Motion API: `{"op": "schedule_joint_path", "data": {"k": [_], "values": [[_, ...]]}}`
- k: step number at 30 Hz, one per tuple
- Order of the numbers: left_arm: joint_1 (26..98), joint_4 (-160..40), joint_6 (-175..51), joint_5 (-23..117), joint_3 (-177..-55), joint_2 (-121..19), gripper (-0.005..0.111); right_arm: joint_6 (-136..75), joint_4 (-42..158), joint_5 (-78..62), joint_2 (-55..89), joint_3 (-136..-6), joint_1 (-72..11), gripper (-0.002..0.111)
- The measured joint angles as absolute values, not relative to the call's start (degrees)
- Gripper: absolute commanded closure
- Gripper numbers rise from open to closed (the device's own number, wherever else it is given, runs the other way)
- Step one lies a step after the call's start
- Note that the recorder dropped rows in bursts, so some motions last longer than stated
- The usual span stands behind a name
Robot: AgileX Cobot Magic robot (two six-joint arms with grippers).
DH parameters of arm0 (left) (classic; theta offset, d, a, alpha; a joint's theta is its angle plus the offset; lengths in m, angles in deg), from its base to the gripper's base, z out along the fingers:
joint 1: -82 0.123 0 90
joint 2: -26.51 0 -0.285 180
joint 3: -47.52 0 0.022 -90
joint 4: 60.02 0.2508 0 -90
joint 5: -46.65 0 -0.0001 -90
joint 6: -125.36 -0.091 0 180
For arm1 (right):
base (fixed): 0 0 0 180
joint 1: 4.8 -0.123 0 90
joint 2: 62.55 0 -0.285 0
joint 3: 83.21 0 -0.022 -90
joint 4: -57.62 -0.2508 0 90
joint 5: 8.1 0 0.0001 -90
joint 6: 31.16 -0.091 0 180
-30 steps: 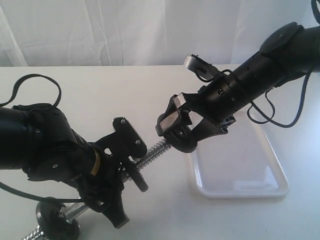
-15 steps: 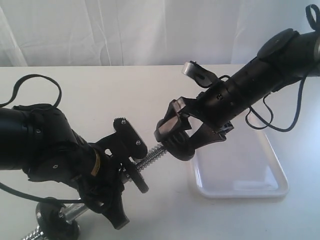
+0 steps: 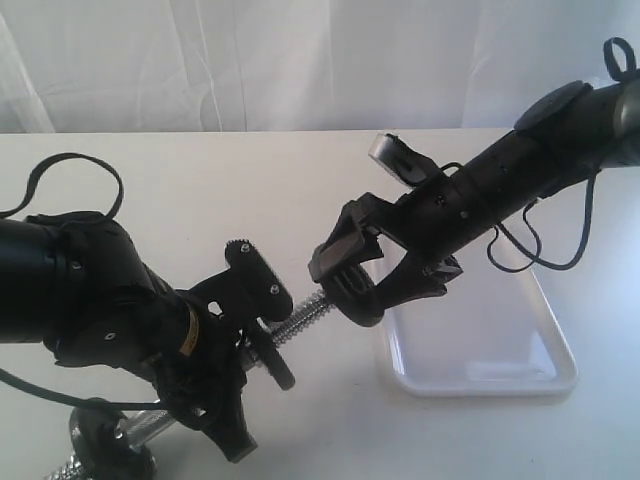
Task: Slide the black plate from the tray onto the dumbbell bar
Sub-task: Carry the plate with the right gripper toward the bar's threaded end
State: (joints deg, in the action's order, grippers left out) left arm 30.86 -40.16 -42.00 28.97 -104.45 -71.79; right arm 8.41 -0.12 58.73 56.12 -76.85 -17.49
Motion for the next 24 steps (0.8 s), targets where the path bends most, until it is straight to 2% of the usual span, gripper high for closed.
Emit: {"op": "schedule_joint_path", "data": {"k": [7,24], "values": [[30.86,-40.16,-41.33,30.49,-104.45,-71.27,0.107,10.74,-5.36,60.53,56.43,-76.85,-13.41,0.108],[30.78,-40.95,-41.82,29.79,-104.45,-68.9,0.107,9.21,-7.36,61.15,56.43,-76.85,-13.08,0.108]]}}
